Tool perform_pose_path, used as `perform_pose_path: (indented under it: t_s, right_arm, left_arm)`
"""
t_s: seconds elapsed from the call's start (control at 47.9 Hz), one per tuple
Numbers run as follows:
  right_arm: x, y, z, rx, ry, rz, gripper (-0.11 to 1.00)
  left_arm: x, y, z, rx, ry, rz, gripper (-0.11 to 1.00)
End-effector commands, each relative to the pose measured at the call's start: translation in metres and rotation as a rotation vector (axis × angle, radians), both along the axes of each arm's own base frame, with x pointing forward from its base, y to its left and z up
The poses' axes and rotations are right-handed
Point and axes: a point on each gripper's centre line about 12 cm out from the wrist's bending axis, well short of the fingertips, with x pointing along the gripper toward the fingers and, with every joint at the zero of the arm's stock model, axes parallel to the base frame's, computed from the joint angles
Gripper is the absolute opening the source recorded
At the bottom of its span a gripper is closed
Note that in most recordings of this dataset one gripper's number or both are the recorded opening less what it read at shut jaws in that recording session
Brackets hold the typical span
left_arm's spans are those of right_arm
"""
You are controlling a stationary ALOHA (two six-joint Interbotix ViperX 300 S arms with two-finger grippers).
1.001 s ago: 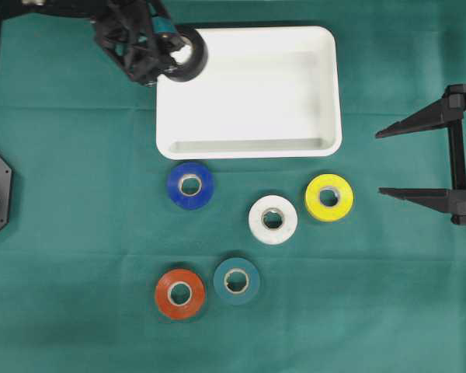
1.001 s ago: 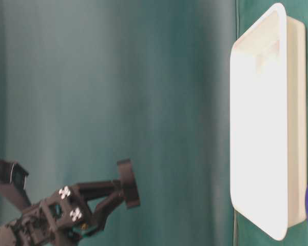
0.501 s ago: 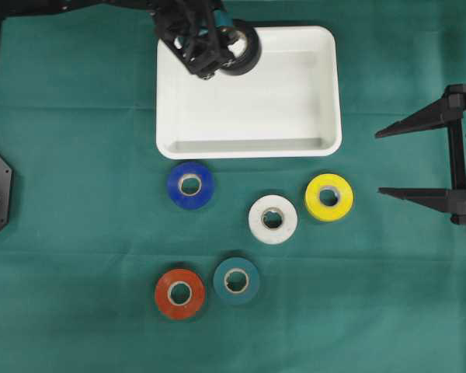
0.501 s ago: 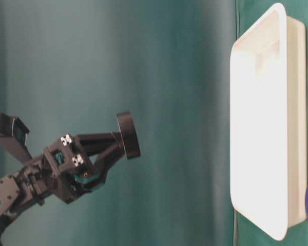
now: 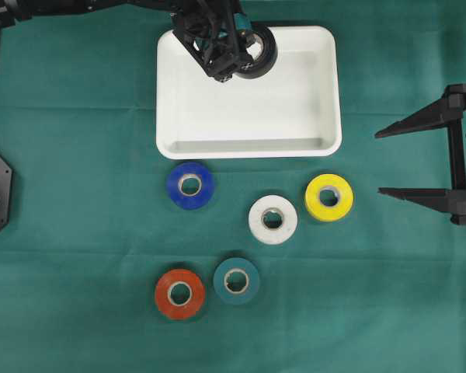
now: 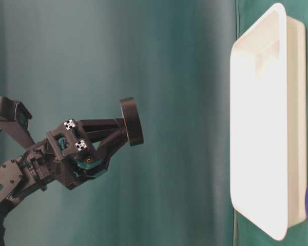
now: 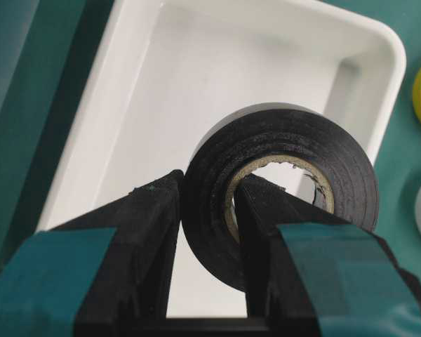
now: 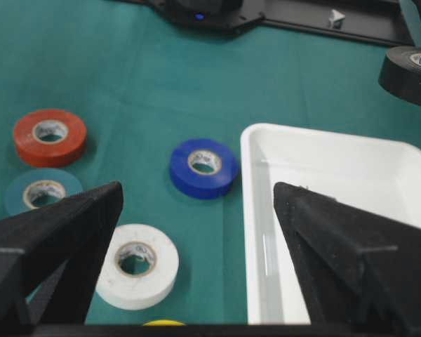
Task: Pick up the tape from a random location and place it into the white case.
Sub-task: 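Carry the black tape up and over into the white tray, then lower the black tape into the tray and open the left gripper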
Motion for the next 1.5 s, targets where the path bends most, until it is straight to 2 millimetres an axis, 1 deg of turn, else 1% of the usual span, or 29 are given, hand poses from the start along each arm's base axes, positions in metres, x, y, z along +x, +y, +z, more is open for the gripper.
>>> perform_pose_path:
  t_s: [0.0, 1.252, 1.335, 1.481]
  right_arm:
    - [0.003, 0.0, 0.012, -0.003, -0.034, 0.001, 0.9]
    - [0.003, 0.0, 0.012, -0.006, -0.032, 0.001, 0.9]
    - [0.003, 0.0, 0.012, -0.006, -0.032, 0.001, 0.9]
    - [0.003, 0.0, 0.011, -0.006, -0.029, 0.001, 0.9]
  left_arm:
    - [0.0, -0.001, 0.018, 0.017, -0.044, 0.0, 0.18]
    - [-0.001, 0.0, 0.017, 0.014, -0.034, 0.001, 0.18]
    - [-0.001, 0.0, 0.015, 0.012, -0.031, 0.001, 0.18]
    - [0.001, 0.004, -0.002, 0.0, -0.002, 0.008, 0.18]
